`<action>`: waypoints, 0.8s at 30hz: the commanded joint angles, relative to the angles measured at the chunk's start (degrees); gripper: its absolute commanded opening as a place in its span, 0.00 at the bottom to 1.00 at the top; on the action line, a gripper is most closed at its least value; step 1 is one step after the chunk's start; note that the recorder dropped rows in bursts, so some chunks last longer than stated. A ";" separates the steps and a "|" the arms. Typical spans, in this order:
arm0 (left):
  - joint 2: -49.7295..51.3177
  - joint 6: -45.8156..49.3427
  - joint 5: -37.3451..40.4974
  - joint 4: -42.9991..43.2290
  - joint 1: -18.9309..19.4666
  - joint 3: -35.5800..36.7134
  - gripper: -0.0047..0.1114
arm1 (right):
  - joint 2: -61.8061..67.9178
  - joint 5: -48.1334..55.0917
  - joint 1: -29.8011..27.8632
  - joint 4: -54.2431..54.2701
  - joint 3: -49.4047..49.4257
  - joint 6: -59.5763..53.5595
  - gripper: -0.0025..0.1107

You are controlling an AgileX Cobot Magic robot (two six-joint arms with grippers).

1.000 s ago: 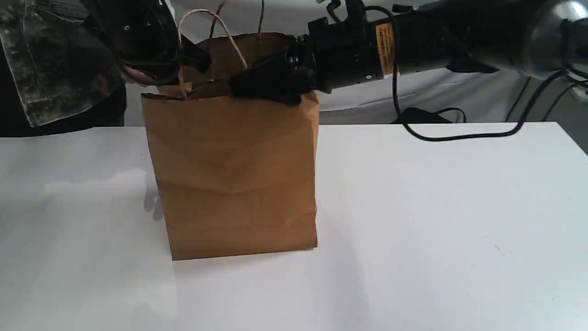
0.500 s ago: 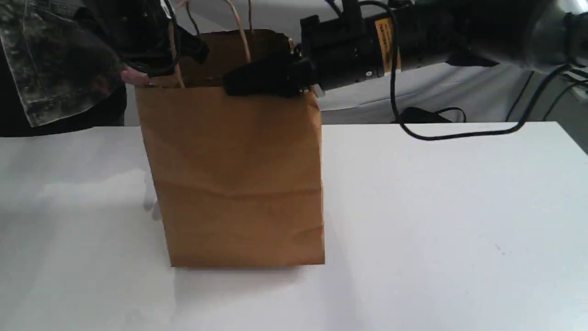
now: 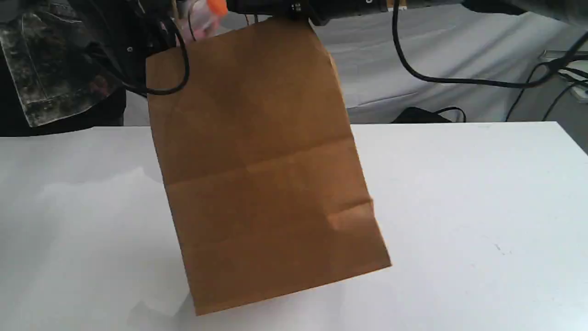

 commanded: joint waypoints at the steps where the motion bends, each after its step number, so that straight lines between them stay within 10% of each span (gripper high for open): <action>1: -0.42 1.98 -0.01 -0.87 -0.20 2.88 0.04 | 3.89 2.21 0.18 1.10 -7.39 1.81 0.02; 24: 0.41 1.02 -0.01 5.27 0.54 -0.50 0.04 | 9.68 -7.10 0.08 1.10 -13.22 1.81 0.02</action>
